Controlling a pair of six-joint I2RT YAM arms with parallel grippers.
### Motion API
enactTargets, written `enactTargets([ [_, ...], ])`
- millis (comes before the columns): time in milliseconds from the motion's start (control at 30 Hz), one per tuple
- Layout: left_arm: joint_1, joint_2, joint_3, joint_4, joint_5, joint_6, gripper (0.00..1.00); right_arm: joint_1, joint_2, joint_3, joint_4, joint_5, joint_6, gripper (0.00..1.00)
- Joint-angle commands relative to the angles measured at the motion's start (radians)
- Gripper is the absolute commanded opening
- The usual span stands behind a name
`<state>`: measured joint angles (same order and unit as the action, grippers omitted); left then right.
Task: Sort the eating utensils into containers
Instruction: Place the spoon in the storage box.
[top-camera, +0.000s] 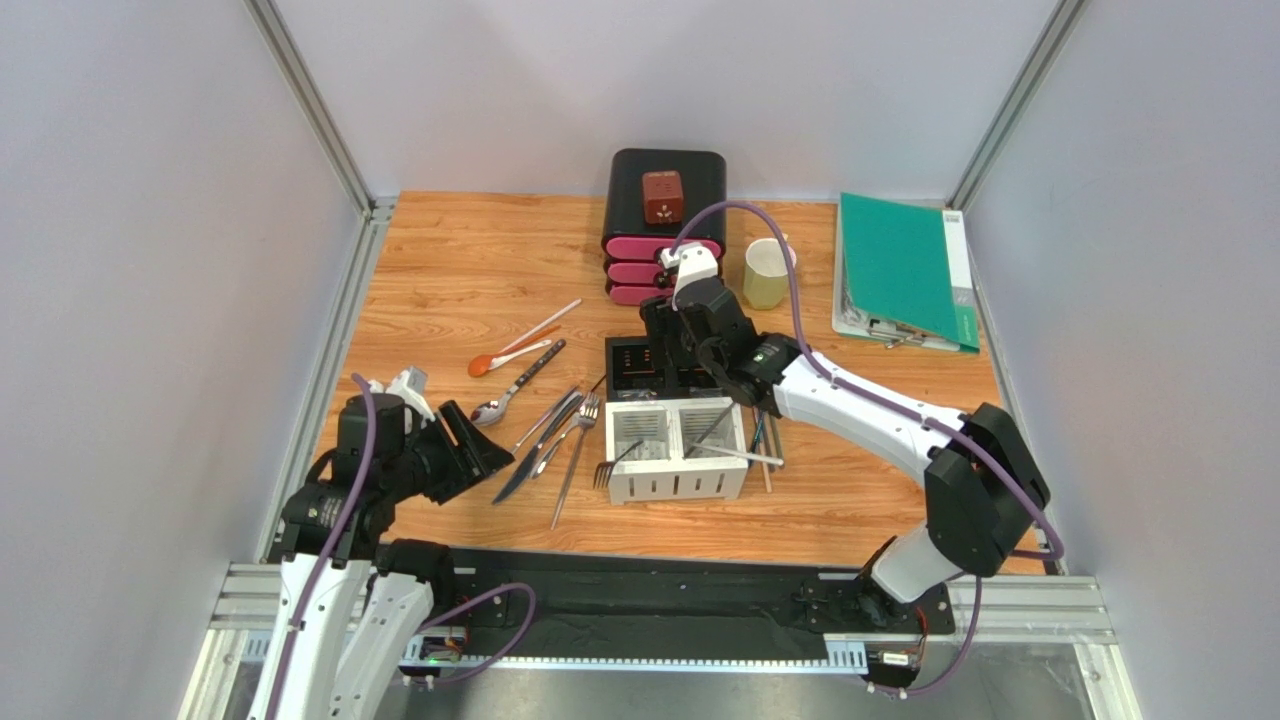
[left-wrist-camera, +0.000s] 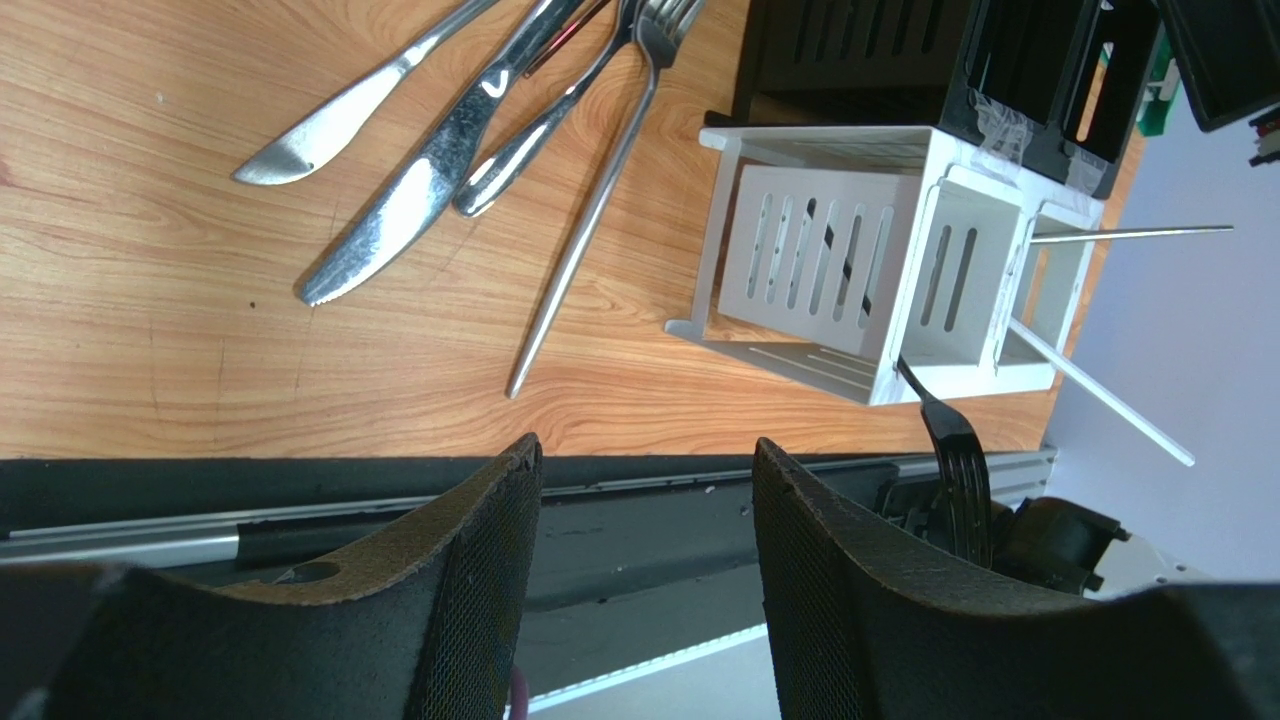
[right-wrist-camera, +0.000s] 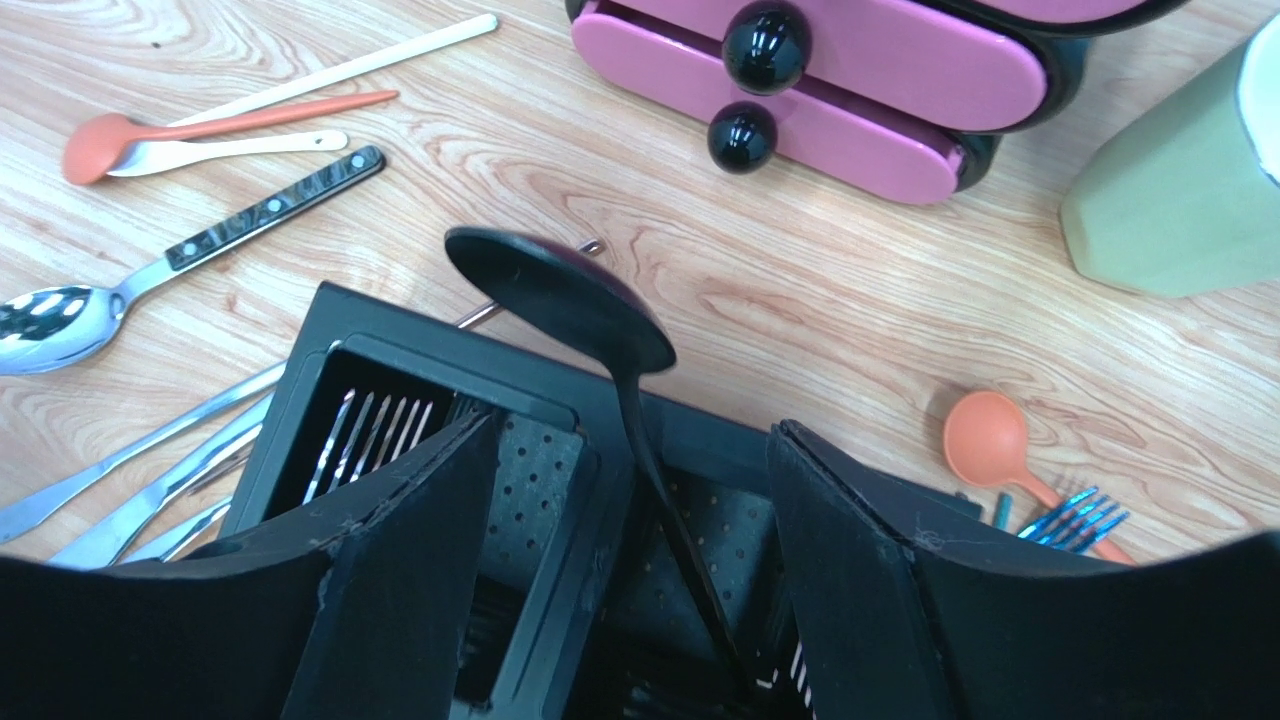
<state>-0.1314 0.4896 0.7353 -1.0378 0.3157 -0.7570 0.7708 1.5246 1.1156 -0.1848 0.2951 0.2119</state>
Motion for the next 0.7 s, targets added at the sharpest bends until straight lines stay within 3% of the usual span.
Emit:
enactTargets([
  [0, -0.005, 0.003, 0.004, 0.025, 0.006, -0.008, 0.60, -0.007, 0.046, 0.058, 0.027, -0.016, -0.016, 0.71],
  [467, -0.005, 0.003, 0.009, 0.015, -0.006, -0.004, 0.60, -0.034, 0.121, 0.101, 0.030, -0.011, -0.028, 0.66],
  [567, -0.005, 0.007, 0.004, 0.019, -0.004, -0.005, 0.60, -0.041, 0.132, 0.101, 0.039, -0.027, -0.034, 0.59],
  [667, -0.005, 0.010, 0.003, 0.022, -0.001, -0.004, 0.60, -0.042, 0.138, 0.098, 0.045, -0.031, -0.032, 0.43],
])
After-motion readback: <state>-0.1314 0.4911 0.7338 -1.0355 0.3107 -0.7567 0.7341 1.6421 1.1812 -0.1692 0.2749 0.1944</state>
